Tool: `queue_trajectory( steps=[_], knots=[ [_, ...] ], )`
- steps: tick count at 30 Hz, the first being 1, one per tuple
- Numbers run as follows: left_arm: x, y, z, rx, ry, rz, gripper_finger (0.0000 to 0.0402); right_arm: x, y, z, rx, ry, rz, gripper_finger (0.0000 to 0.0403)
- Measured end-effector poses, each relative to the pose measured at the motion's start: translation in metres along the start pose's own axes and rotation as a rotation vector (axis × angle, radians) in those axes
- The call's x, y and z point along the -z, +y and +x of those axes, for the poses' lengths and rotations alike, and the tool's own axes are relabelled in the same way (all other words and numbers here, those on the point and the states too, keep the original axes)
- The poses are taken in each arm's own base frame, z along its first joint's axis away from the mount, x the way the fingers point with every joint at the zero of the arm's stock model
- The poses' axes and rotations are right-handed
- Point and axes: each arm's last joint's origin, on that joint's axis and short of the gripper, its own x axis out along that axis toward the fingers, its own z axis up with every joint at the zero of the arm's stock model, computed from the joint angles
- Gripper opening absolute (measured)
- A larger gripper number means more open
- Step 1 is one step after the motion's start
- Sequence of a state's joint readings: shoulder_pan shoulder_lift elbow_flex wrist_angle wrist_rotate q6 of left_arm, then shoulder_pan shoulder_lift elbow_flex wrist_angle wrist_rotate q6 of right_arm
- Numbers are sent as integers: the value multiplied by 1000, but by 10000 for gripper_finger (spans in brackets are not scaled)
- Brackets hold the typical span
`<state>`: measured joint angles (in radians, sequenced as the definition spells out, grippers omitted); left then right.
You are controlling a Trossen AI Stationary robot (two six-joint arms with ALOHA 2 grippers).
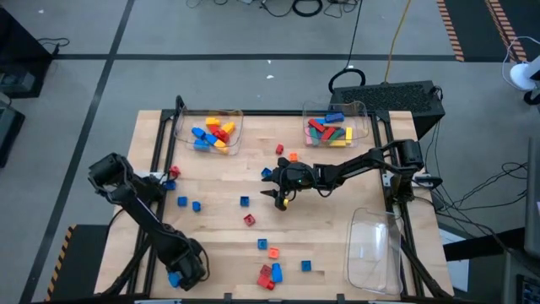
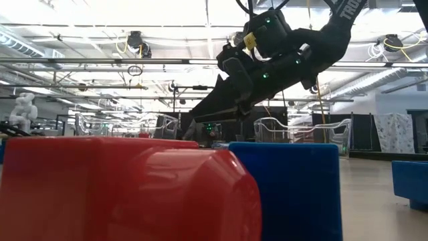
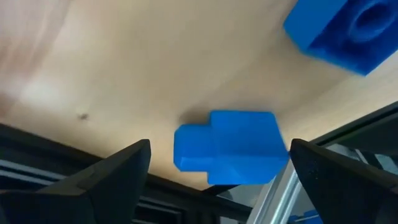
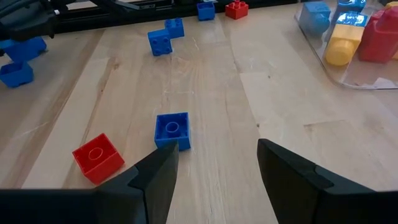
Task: Sort blocks by size
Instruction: Put the 1 stud blue game piece into the top left transparent bin
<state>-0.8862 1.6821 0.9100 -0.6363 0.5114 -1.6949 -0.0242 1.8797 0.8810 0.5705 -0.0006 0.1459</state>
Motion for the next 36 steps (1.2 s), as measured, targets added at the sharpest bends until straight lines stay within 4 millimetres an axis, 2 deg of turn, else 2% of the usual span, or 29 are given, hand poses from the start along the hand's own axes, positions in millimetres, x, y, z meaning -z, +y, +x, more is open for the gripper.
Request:
queue_trajectory(
  steps=[10,18,22,29,36],
  knots=[
    [12,0,8,3,-32,32,384,0,0,0,0,0,0,208],
    [6,-6,21,6,-29,44,382,0,0,0,1,-1,0,208],
    [5,-6,24,-12,-5,35,356,0,0,0,1,-1,0,208],
    [5,-4,26,-34,36,47,272,0,0,0,1,-1,0,208],
    [-7,-1,14,-48,32,63,270,0,0,0,1,-1,0,208]
  ],
)
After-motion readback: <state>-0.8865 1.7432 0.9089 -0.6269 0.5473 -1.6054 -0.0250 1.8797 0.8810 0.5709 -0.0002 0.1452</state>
